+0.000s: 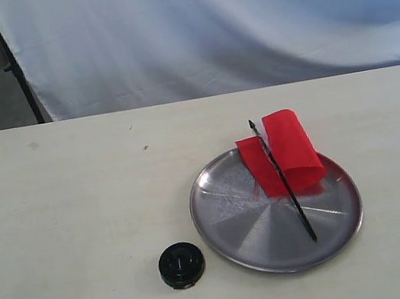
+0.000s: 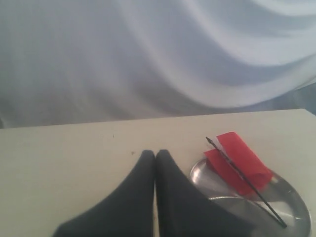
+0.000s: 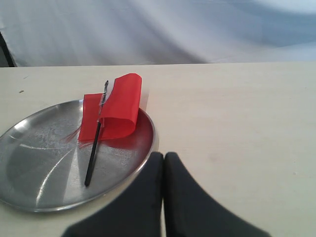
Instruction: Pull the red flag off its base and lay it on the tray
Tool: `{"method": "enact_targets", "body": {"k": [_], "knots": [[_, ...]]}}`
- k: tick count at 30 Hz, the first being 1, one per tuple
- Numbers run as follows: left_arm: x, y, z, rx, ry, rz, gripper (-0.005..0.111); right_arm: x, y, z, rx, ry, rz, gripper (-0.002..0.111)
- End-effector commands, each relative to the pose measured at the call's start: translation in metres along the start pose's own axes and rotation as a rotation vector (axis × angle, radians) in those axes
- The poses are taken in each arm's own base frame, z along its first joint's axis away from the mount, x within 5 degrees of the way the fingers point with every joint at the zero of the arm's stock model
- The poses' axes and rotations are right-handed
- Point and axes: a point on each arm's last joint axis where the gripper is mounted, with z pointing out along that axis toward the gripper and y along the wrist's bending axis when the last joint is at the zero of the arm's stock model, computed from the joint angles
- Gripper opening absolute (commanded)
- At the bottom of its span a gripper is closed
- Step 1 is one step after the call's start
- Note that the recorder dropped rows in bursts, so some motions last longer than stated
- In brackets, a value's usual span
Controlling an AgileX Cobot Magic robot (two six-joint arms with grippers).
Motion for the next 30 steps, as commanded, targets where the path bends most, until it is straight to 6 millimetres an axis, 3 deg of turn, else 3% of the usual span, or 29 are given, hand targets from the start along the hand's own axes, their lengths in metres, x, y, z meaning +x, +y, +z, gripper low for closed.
{"method": "enact_targets", "body": {"k": [1, 12, 19, 25, 30], "knots": [[-0.001, 0.001, -0.001, -0.017, -0.002, 0.004, 0.0, 0.0, 0.0, 0.0, 0.003, -0.01, -0.01, 0.0], [-0.002, 0.001, -0.001, -0.016, -0.008, 0.112, 0.0, 0.0, 0.0, 0.0, 0.003, -0.01, -0.01, 0.0], [0.009, 0.003, 0.003, -0.014, -0.001, 0.195, 0.0, 0.0, 0.0, 0.0, 0.003, -0.01, -0.01, 0.0], [0.04, 0.006, 0.013, 0.009, -0.086, 0.197, 0.0, 0.0, 0.0, 0.0, 0.003, -0.01, -0.01, 0.0], [0.081, 0.011, 0.011, 0.023, -0.118, 0.197, 0.0, 0.0, 0.0, 0.0, 0.003, -0.01, -0.01, 0.0]]}}
